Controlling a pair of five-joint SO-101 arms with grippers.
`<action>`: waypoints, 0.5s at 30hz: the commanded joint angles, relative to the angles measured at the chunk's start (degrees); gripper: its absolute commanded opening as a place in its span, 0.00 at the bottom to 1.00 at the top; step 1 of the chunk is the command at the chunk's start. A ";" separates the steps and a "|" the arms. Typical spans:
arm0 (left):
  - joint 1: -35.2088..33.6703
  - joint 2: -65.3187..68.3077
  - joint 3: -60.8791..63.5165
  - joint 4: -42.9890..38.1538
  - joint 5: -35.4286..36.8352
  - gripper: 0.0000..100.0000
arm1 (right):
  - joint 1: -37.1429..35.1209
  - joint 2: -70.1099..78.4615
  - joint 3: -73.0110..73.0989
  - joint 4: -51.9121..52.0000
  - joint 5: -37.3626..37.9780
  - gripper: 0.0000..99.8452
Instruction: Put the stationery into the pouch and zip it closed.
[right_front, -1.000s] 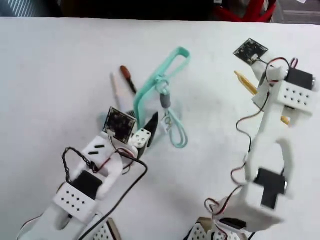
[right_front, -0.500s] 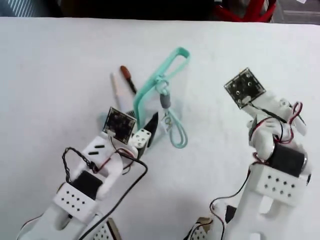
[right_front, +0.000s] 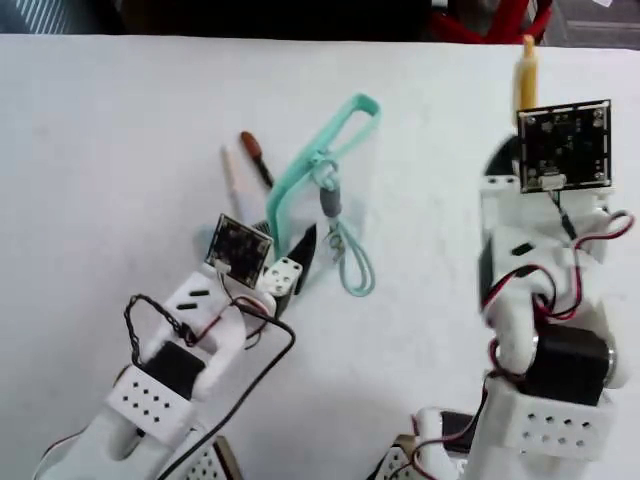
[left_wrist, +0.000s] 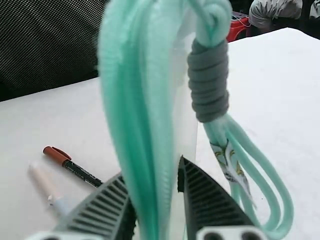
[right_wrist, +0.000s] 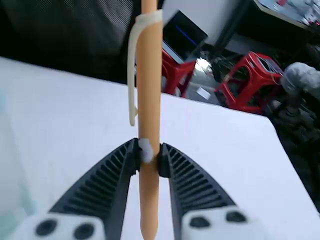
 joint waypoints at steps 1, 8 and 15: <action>-0.22 0.40 -0.35 -1.41 0.53 0.11 | -13.41 -0.40 -3.52 -6.46 -3.60 0.02; -0.13 0.40 -0.26 -1.41 0.53 0.11 | -25.89 4.26 -5.01 -18.33 -4.04 0.02; -0.04 0.40 -0.26 -1.41 0.53 0.11 | -26.77 17.10 -15.38 -18.95 -11.52 0.02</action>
